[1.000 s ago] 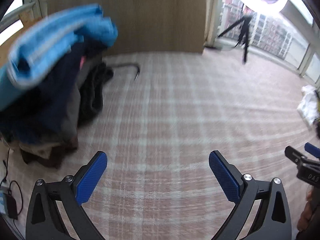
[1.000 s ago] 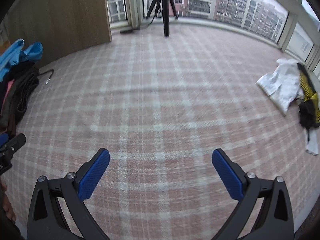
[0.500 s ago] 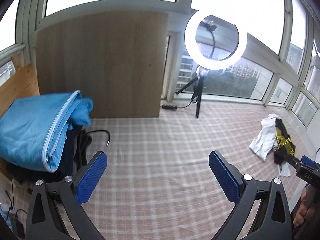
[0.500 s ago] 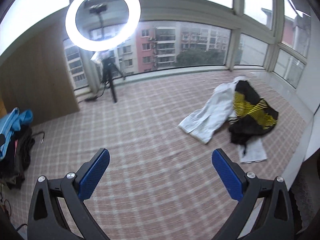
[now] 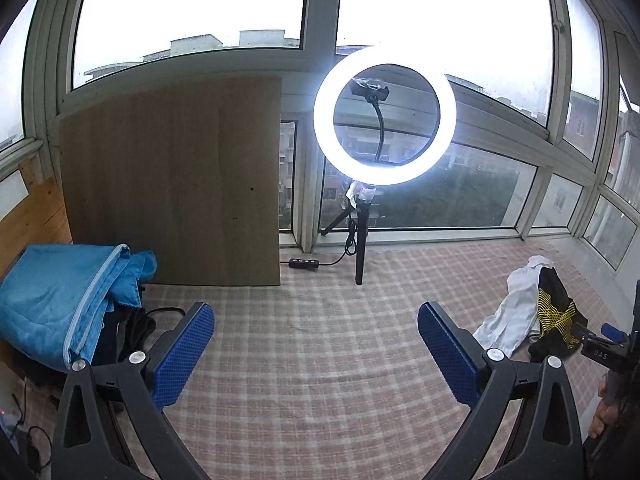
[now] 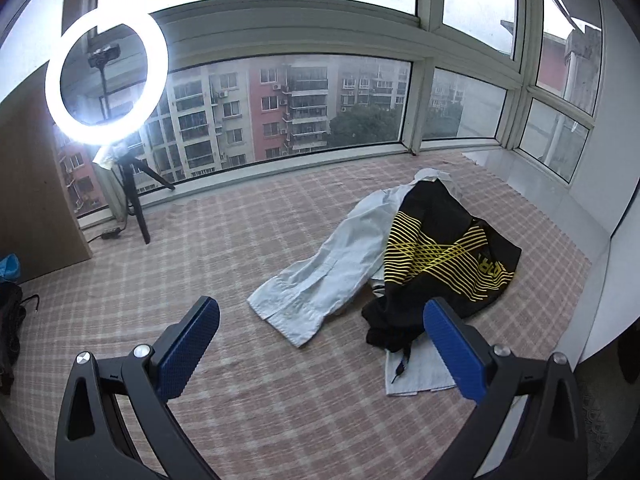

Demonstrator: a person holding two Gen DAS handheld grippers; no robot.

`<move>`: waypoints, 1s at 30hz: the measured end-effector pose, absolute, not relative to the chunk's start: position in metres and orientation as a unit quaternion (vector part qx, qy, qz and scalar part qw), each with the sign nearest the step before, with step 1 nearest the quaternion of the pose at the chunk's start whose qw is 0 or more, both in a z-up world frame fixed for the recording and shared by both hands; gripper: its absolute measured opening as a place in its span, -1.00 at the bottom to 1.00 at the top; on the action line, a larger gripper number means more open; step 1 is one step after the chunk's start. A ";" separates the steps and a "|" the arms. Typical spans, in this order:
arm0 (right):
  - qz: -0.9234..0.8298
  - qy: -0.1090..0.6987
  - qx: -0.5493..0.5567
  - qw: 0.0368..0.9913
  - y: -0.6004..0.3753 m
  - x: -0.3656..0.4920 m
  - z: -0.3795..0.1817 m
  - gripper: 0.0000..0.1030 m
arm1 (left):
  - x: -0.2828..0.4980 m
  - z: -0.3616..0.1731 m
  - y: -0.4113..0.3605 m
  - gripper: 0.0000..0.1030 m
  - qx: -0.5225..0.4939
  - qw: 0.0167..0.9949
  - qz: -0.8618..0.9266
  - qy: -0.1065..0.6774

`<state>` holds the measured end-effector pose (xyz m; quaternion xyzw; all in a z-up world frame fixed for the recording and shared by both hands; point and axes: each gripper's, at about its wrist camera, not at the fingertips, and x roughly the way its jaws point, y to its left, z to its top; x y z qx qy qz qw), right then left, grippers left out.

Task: Fold clothes
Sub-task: 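Move both tools toward the black-and-yellow jacket on the white shirt, then grasp the black jacket with yellow stripes with the right gripper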

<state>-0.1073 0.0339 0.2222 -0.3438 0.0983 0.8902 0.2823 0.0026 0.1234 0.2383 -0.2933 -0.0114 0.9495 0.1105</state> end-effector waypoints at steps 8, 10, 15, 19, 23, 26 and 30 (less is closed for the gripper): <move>0.854 0.150 -0.393 0.305 0.159 -0.100 0.155 0.57 | 0.001 0.233 0.136 0.99 -0.297 0.058 0.953 -0.005; 0.846 0.172 -0.408 0.296 0.184 -0.106 0.141 0.42 | -0.001 0.232 0.139 0.99 -0.301 0.047 0.953 -0.008; 0.834 0.198 -0.440 0.267 0.214 -0.137 0.114 0.38 | -0.009 0.221 0.149 0.99 -0.317 0.027 0.948 0.002; 0.828 0.205 -0.463 0.241 0.223 -0.159 0.096 0.05 | -0.017 0.213 0.148 0.99 -0.330 0.017 0.944 0.005; 0.836 0.258 -0.442 0.197 0.238 -0.152 0.097 -0.98 | -0.026 0.211 0.135 0.99 -0.332 0.005 0.943 0.002; 0.855 0.286 -0.393 0.183 0.245 -0.132 0.122 -0.99 | -0.035 0.208 0.124 0.99 -0.339 0.005 0.941 -0.015; 0.867 0.254 -0.365 0.223 0.236 -0.111 0.167 -0.96 | -0.043 0.202 0.127 0.99 -0.349 0.023 0.937 -0.020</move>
